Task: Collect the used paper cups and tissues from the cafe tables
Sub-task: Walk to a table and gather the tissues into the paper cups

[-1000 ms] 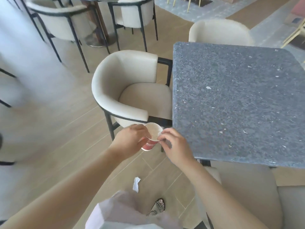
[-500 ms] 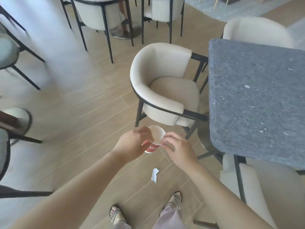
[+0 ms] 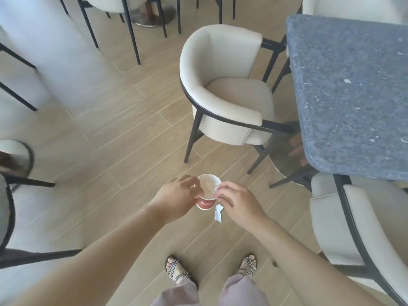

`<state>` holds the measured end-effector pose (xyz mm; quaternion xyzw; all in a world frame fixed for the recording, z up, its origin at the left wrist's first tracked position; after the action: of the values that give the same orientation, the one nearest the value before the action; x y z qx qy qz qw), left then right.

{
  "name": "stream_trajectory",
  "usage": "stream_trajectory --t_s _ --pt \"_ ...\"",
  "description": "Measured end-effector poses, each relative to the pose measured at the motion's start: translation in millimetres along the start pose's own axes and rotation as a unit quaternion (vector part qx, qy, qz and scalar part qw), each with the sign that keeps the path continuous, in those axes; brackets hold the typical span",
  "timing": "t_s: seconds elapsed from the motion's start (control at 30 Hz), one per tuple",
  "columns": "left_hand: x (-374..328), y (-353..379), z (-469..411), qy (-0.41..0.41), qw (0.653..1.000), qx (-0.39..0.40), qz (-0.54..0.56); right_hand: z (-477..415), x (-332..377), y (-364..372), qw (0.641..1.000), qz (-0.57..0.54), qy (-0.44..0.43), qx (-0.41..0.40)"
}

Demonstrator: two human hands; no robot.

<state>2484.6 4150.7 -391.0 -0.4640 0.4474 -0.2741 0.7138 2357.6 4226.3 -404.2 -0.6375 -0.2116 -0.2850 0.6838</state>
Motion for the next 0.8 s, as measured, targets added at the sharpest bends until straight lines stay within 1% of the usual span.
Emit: stream_trajectory --t_s 0.1,0.17,0.23,0.33,0.43,0.5,0.63,0.8 --pt "4.0 12.6 -0.3 0.015 1.0 0.0 -0.017 -1.2 -9.8 15.4 1.0 -0.008 -0.002 0.016" --pt "8.7 26.4 -5.2 0.008 1.0 -0.008 -0.012 -3.7 -21.9 26.7 0.999 -0.014 -0.002 0.032" --pt "18.7 54.0 -13.8 -0.013 1.0 0.005 0.01 -8.4 -41.5 40.6 0.999 -0.018 0.0 0.04" --pt "37.1 103.2 -33.3 -0.027 0.999 0.017 0.011 -18.0 -82.3 69.8 0.999 -0.017 0.0 0.051" --pt "49.7 151.2 -54.5 -0.007 1.0 0.012 -0.008 -28.7 -132.5 112.1 0.998 -0.004 -0.008 0.063" --pt "60.7 189.4 -69.5 0.016 0.999 0.002 -0.031 -34.2 -169.9 145.4 0.997 0.005 -0.004 0.074" --pt "91.7 282.8 -98.8 0.03 0.998 0.002 -0.063 -43.8 -249.2 214.9 0.996 0.024 -0.007 0.083" --pt "138.0 402.3 -132.7 0.025 0.998 0.012 -0.057 -60.3 -343.9 302.6 0.994 0.048 -0.017 0.097"
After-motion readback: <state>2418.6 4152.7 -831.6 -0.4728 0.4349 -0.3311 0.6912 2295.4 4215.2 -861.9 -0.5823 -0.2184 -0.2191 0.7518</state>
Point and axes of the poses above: each hand's wrist, its own z-axis away from the middle knuckle, its own y-axis out of the palm, x = y × z, the point moved 7 cm from there along -z, towards the middle knuckle, and after that the axes turned 6 degrees about x, right-handed, at the moved point
